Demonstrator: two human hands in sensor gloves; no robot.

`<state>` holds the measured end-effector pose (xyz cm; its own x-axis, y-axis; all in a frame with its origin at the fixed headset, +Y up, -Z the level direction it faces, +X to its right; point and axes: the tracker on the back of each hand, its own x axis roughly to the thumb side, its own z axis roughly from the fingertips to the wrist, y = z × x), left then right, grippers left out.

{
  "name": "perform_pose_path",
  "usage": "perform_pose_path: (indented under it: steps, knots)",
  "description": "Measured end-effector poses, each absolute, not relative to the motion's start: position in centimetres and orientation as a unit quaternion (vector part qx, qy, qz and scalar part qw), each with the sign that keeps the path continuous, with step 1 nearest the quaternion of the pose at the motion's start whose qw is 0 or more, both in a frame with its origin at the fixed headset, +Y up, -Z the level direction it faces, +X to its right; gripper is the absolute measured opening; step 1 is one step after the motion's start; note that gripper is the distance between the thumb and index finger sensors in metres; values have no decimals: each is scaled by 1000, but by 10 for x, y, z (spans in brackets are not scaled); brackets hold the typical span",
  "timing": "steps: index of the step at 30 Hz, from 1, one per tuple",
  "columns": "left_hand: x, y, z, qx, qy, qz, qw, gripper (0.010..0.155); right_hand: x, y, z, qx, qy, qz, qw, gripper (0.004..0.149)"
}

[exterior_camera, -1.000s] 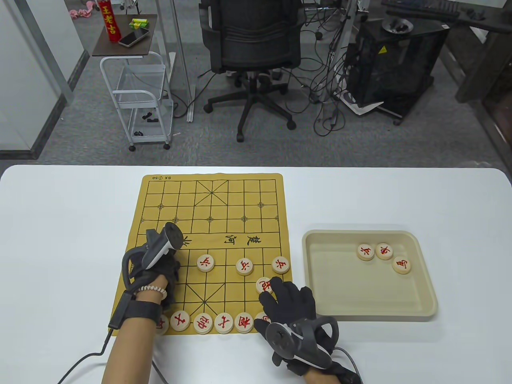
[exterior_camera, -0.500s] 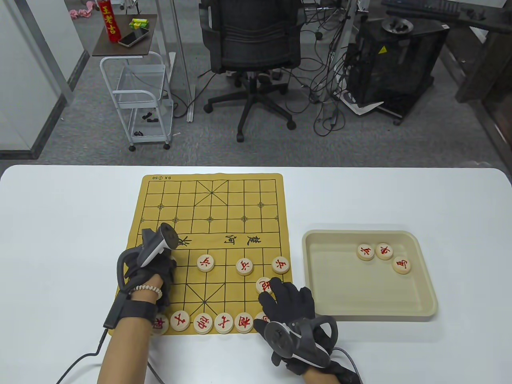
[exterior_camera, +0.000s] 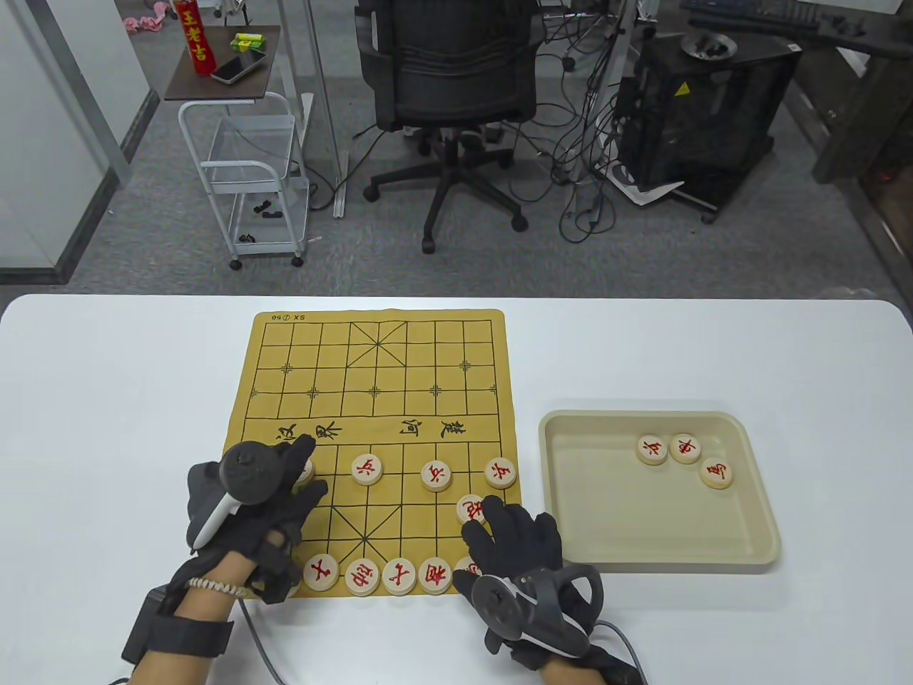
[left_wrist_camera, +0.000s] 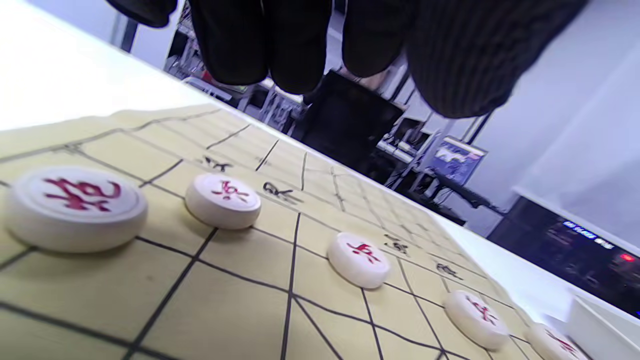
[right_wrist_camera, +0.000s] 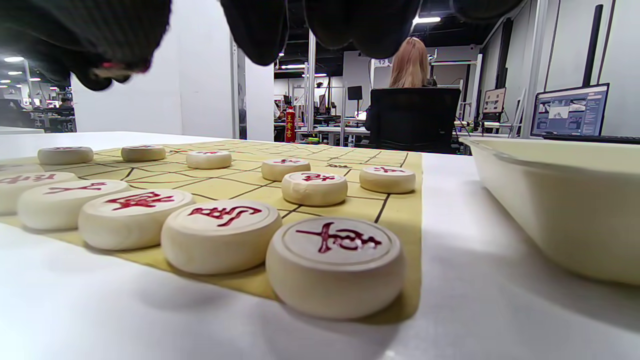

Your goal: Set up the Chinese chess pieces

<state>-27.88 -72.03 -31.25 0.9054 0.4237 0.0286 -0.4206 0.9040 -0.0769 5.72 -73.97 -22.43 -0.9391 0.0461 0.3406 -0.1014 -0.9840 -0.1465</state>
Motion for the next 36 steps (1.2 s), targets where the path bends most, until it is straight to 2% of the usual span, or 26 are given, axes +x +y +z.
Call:
perform_pose_path:
  steps: [4, 8, 13, 16, 21, 24, 26, 31, 36]
  knots:
    - [-282, -718, -277, 8, -54, 186, 981, 77, 57, -742, -226, 162, -74, 983, 32, 67]
    - [-283, -725, -255, 42, -71, 176, 981, 78, 54, -748, -227, 159, -61, 985, 21, 68]
    - [-286, -733, -240, 60, -71, 140, 986, 80, 52, -748, -228, 156, -57, 986, 21, 68]
    - [-290, -736, -238, 62, -67, 154, 984, 81, 60, -745, -236, 147, -41, 988, 26, 68]
    - [-286, -737, -240, 59, -71, 146, 985, 81, 105, -724, -267, 62, -51, 997, 10, 67]
    - [-286, -738, -241, 52, -72, 145, 985, 81, 152, -713, -298, -14, -30, 999, -26, 67]
    - [-286, -738, -241, 52, -72, 145, 985, 81, 185, -709, -320, -70, 10, 995, -76, 67]
    - [-285, -737, -241, 48, -77, 142, 986, 81, 250, -716, -353, -164, 67, 972, -152, 63]
    - [-285, -737, -242, 42, -77, 143, 986, 81, 283, -736, -365, -181, 128, 957, -187, 60]
